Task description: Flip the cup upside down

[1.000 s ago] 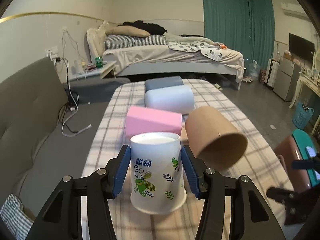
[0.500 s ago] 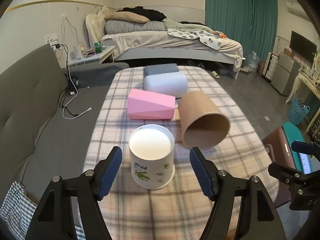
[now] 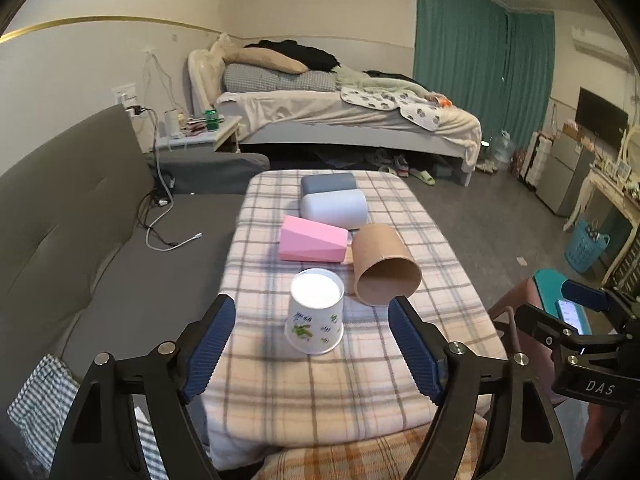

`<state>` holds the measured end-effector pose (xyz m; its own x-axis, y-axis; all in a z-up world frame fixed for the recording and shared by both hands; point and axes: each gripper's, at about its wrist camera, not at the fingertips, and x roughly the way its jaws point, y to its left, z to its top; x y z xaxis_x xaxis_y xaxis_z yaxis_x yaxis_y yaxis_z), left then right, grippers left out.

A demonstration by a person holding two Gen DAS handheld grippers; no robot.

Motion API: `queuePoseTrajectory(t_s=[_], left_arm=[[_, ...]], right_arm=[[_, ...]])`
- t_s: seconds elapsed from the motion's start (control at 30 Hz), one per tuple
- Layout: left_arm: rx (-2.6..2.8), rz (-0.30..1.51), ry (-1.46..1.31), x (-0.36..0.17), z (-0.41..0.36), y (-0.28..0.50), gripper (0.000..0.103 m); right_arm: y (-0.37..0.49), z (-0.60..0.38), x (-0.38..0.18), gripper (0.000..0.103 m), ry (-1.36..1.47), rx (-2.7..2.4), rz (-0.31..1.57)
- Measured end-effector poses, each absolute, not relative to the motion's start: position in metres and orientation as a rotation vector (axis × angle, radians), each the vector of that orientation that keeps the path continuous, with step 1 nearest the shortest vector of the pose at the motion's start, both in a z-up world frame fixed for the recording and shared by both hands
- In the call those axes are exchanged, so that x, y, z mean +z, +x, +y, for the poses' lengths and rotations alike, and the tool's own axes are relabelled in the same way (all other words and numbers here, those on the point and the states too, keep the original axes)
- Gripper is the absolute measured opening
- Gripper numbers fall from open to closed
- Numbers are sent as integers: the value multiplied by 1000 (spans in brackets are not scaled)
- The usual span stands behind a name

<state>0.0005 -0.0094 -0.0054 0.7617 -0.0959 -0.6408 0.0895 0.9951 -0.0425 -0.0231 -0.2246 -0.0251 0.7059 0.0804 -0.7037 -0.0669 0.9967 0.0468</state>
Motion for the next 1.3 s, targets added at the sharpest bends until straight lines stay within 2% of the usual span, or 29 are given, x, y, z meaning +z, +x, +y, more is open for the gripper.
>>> queuePoseTrajectory(t_s=[0.2, 0.3, 0.57, 1.3], left_arm=[[-75, 684, -33, -10, 4, -25, 93], [-62, 663, -37, -12, 4, -36, 94], [-64, 610, 23, -10, -12, -50, 95], [-19, 658, -8, -27, 4, -42, 95]], right_arm=[[-51, -214, -16, 96, 23, 94, 694], [-65, -212, -13, 103, 34, 83, 647], [-78, -215, -12, 103, 65, 72, 629], [-67, -204, -28, 103, 30, 73, 671]])
